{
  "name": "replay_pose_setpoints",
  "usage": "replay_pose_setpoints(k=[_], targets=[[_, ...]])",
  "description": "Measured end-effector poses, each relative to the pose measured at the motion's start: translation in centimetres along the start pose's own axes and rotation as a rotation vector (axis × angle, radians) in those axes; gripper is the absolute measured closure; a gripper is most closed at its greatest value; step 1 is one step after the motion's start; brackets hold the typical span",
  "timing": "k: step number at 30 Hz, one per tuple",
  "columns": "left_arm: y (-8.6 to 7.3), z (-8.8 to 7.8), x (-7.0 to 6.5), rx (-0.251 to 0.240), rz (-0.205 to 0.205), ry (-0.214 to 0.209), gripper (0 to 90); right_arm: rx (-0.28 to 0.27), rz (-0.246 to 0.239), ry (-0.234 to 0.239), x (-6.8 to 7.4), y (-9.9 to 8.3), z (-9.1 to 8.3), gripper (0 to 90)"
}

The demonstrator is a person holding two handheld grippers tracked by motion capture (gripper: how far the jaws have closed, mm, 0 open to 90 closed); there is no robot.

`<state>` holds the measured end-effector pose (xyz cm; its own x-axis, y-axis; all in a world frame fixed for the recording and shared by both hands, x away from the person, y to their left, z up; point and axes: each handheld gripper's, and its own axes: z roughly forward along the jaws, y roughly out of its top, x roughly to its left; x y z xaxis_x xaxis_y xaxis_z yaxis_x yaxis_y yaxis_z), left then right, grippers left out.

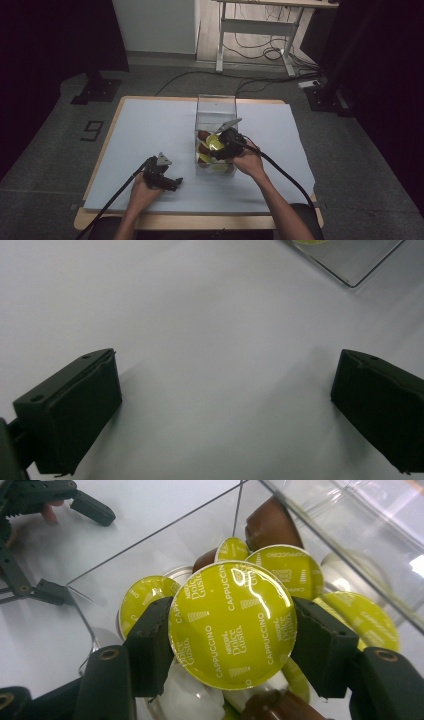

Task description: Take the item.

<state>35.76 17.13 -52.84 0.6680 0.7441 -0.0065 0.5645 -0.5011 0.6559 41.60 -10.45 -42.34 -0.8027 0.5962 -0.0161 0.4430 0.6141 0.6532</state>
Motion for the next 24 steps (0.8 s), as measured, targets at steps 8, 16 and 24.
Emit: replay_pose_setpoints(k=[8, 16, 24], targets=[[0.0, 0.0, 0.0, 0.0, 0.0, 0.0, 0.0, -0.016, -0.002, -0.015, -0.2, 0.2, -1.6, 37.7], [0.0, 0.0, 0.0, 0.0, 0.0, 0.001, 0.0, -0.031, 0.002, -0.044, -0.7, 0.3, -3.0, 37.7], [0.0, 0.0, 0.0, -0.001, 0.0, 0.001, 0.0, -0.031, 0.01, -0.063, -1.3, 0.2, -4.0, 37.7]])
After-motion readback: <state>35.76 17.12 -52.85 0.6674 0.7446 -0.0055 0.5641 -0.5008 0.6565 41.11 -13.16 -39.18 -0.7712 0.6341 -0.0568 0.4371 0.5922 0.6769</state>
